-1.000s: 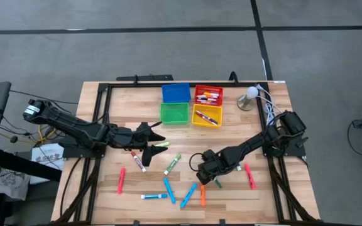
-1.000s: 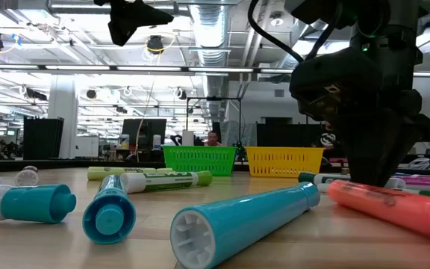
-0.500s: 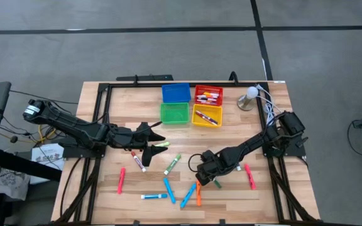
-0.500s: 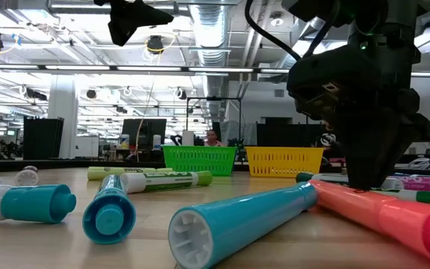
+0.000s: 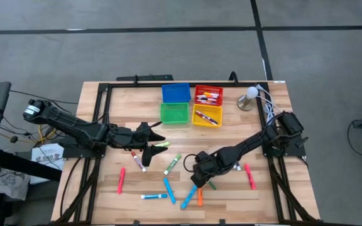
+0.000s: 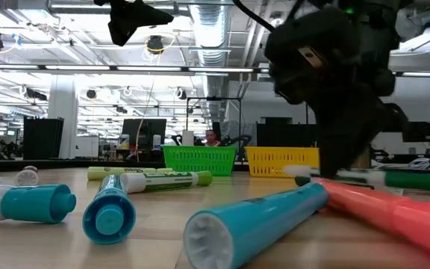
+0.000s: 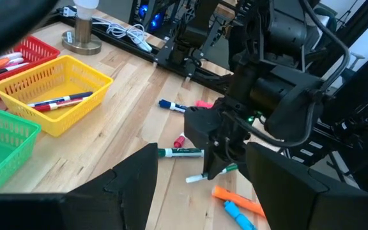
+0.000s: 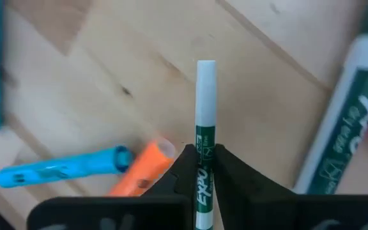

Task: Pick & Place Markers
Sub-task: Put the dark green marker into the yellow bin

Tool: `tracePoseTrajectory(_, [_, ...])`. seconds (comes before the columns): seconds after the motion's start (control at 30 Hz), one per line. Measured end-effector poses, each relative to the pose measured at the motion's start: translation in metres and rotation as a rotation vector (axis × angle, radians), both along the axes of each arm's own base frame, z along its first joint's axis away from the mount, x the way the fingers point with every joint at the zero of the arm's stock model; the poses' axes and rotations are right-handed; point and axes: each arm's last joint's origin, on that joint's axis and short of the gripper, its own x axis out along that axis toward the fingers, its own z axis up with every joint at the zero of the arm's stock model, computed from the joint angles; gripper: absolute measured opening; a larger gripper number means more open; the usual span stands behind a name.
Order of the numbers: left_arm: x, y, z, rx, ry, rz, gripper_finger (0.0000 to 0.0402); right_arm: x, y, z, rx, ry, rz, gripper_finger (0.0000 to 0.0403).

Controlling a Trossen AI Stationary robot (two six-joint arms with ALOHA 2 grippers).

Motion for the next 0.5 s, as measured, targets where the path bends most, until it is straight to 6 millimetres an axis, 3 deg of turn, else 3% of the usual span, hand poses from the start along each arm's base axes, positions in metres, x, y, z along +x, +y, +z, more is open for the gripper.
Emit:
tracePoseTrajectory(0.27, [0.0, 0.0, 0.0, 0.0, 0.0, 0.0, 0.0236, 0.004, -0.017, 0.026, -0.032, -0.065, 0.036, 0.003])
tracePoseTrajectory(0.5, [0.0, 0.0, -0.001, 0.04, 0.008, -0.012, 0.0236, -0.011, -0.044, 0.08, -0.086, -0.201, 0.081, 0.0023])
